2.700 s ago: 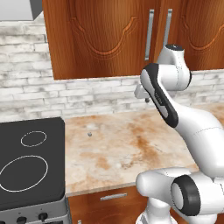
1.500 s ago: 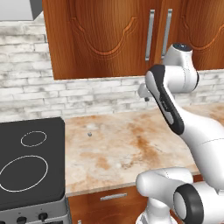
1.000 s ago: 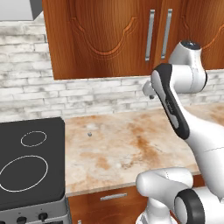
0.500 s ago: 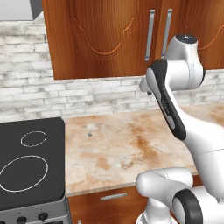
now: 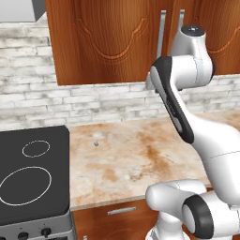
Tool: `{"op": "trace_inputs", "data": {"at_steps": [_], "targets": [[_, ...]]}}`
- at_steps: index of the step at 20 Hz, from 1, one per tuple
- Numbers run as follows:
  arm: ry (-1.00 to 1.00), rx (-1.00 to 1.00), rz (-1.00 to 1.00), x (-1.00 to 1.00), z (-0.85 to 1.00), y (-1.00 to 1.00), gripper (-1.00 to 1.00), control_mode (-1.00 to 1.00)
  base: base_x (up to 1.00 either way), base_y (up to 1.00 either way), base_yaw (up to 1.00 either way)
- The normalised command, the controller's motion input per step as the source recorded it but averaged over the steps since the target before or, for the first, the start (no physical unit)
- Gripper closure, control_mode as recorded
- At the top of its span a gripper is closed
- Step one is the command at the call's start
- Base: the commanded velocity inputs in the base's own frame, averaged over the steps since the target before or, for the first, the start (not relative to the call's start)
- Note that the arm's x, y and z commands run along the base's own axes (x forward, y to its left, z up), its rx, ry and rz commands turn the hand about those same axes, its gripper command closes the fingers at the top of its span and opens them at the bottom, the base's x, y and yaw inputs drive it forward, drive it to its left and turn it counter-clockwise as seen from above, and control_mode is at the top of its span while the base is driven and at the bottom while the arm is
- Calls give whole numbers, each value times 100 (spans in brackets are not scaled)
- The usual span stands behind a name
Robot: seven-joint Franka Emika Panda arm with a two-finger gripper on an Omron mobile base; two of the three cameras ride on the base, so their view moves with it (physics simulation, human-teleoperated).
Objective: Pick the bar soap and dish brush from the cabinet and place them on the counter.
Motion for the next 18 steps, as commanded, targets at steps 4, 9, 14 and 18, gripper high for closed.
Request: {"op": "trace_inputs", "data": {"at_steps": [4, 9, 14, 18], "targets": [[-8, 0, -3, 17, 24, 1, -100, -100, 0, 0, 0], [-14, 0, 0, 20, 18, 0, -100, -100, 0, 0, 0], [-9, 0, -1, 23, 29, 4, -100, -100, 0, 0, 0], [0, 0, -1, 26, 30, 2, -100, -100, 0, 0, 0]]}}
